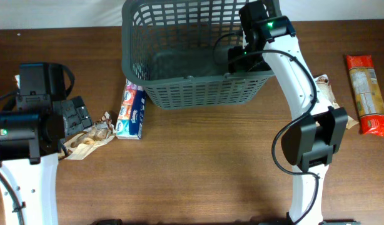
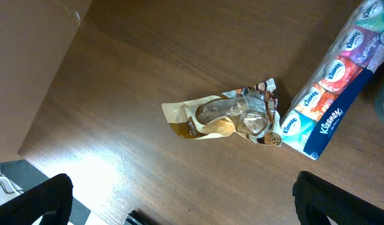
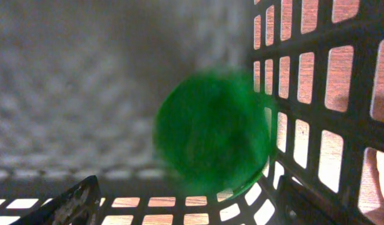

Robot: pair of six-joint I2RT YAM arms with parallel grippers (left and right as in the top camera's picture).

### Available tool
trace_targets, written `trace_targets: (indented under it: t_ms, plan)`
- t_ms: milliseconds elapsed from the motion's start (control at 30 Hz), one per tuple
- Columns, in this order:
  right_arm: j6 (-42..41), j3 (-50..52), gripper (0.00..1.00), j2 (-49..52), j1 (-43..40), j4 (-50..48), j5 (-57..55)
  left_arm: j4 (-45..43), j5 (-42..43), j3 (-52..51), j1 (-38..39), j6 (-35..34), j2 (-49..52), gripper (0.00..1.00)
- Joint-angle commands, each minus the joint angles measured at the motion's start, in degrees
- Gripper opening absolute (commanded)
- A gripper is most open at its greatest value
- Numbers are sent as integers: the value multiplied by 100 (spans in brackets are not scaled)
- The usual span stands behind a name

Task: Pack container
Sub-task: 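Open the right gripper to drop the jar and withdraw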

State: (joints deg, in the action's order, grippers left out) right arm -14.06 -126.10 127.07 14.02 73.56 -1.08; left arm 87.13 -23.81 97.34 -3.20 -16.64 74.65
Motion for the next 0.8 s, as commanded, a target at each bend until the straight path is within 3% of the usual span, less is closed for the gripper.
trace_targets:
  t_ms: [0, 433, 567, 767]
  plan:
    - [-35, -81, 82, 20, 15, 20, -48, 15, 24, 20, -33, 26, 9, 99]
    - [-33, -638, 82, 11, 15, 236, 192, 17, 22, 20, -35, 26, 9, 99]
    - [-35, -1707, 83, 4, -4, 573, 186, 15, 22, 20, -33, 26, 9, 99]
    - [-398, -4350, 92, 4, -573, 1652, -7, 42, 17, 20, -33, 28, 9, 99]
